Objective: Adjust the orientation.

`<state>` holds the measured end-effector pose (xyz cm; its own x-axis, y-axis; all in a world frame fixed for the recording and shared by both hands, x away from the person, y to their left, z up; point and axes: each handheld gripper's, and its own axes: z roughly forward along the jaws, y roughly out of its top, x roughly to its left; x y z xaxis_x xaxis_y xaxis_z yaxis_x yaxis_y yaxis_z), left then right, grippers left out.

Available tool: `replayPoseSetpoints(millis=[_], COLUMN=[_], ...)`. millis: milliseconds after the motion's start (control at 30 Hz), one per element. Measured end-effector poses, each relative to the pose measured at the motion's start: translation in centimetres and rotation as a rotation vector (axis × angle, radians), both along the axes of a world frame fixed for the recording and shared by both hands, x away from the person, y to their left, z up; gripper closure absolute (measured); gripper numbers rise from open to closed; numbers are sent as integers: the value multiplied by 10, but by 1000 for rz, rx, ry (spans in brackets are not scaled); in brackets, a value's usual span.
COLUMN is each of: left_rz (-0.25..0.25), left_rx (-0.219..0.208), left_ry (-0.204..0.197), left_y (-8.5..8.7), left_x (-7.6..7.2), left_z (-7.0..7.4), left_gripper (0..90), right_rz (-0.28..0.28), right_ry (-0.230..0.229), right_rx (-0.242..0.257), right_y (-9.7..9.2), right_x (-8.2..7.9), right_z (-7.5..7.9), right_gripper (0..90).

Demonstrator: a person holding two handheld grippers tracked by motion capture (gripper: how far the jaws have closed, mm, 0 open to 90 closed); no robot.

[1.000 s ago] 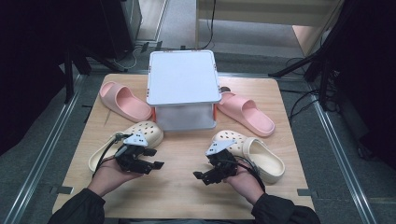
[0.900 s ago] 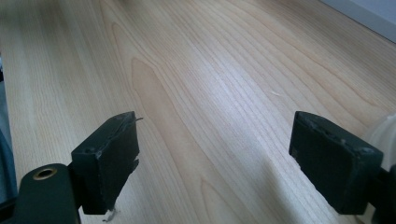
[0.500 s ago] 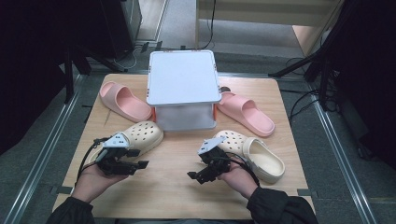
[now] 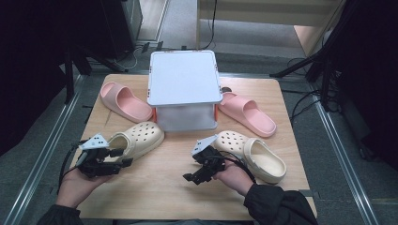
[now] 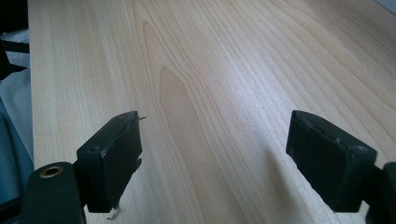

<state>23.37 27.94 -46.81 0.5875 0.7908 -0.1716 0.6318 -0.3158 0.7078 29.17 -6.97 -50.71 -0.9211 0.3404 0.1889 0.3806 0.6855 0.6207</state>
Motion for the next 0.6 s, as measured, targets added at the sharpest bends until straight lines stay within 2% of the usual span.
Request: replayPoseSetpoints(millis=[200, 267, 433, 467, 533, 600], left_rz=[9, -9, -12, -20, -23, -40], left_rx=[13, 3, 5, 17, 21, 29], left_ry=[19, 34, 54, 56, 68, 79], left_y=[4, 3, 1, 1, -1, -2], left_x=[12, 16, 30, 34, 39, 44], left_z=[-9, -12, -17, -18, -20, -22], left_gripper=[435, 502, 522, 531, 572, 664], right_rz=[-6, -12, -21, -26, -34, -45], right_ry=[16, 23, 26, 28, 26, 26], right_rx=[-4, -9, -10, -10, -8, -7], right_y=[-2, -3, -9, -10, -13, -16], right_x=[0, 0, -3, -4, -5, -6], right_z=[0, -1, -2, -2, -2, -1], right_gripper=[189, 191, 191, 191, 191, 191])
